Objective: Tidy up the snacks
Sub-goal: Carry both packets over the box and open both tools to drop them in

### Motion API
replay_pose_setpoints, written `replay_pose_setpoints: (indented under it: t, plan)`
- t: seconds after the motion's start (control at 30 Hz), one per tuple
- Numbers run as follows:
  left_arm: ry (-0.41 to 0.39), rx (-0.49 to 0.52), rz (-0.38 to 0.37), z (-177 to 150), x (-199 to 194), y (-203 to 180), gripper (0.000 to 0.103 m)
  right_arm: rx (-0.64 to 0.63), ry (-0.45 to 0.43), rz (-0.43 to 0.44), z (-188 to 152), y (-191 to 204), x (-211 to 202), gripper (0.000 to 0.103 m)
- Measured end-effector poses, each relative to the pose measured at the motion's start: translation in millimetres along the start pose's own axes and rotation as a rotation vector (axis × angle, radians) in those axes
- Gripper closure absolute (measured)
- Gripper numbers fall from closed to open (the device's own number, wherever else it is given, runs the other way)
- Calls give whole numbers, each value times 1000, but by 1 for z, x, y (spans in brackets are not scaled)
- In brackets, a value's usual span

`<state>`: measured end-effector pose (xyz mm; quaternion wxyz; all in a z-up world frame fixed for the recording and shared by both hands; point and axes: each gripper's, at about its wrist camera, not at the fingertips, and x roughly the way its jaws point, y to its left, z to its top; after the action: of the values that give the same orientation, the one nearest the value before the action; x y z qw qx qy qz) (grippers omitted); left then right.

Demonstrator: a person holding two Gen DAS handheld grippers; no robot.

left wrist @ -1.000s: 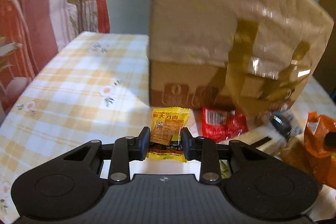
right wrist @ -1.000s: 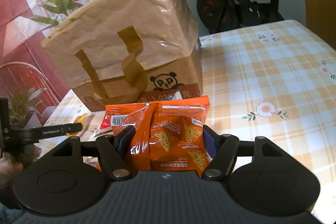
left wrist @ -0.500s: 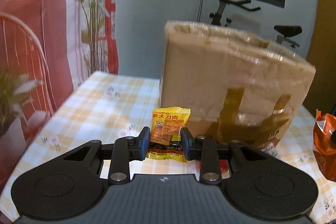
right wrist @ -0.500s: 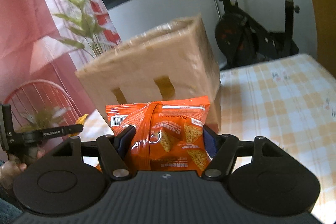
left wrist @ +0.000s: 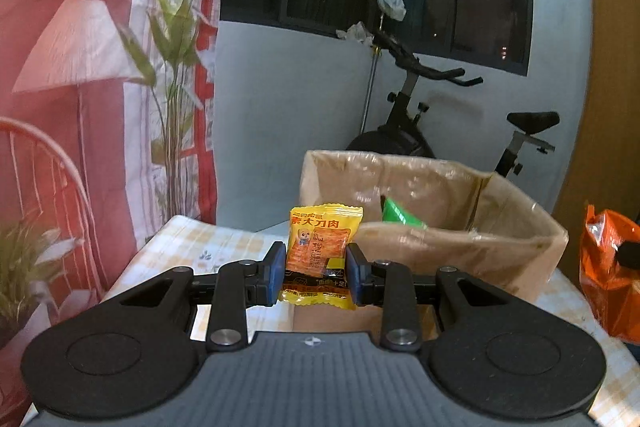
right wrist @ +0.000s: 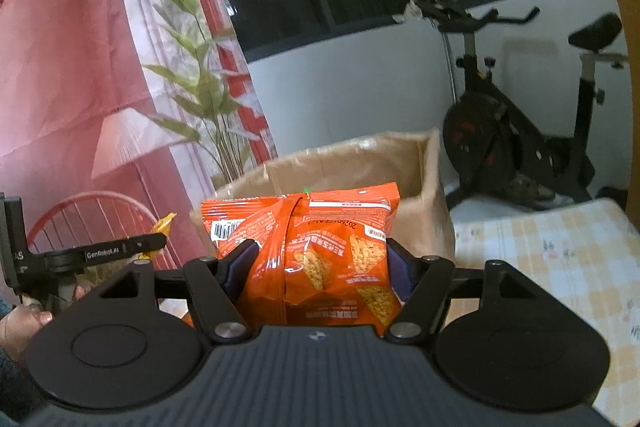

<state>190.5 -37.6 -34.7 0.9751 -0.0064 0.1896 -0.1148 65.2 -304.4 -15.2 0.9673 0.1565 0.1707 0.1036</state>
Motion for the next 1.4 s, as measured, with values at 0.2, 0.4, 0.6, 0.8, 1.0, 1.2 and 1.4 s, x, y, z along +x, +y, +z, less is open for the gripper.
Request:
replay_pose_setpoints:
  t: [0.2,0.4,0.6,0.8,1.0,1.2,1.4]
  plan:
    - [-29,-12,-43,26,11,-6,69,-30,-53,10,34,0,9,33]
    - [2,-5,-82,53,47,-19,69,-118,-54,-18,68,0,52,33]
    - [48,28,-75,70,98,-28,69,-181,-10,-49,86,-7,115,33]
    - [144,58,-43,71,139,-35,68,-180,65,-89,80,-17,161,33]
    - [193,47,-41,66,149,-30,30,-176,122,-120,70,-23,183,24]
    - [202,17,-81,64,135,-18,30,-116,112,-115,67,-34,170,16]
    - [182,25,-114,60,102,-9,30,-97,85,-77,63,-34,132,16]
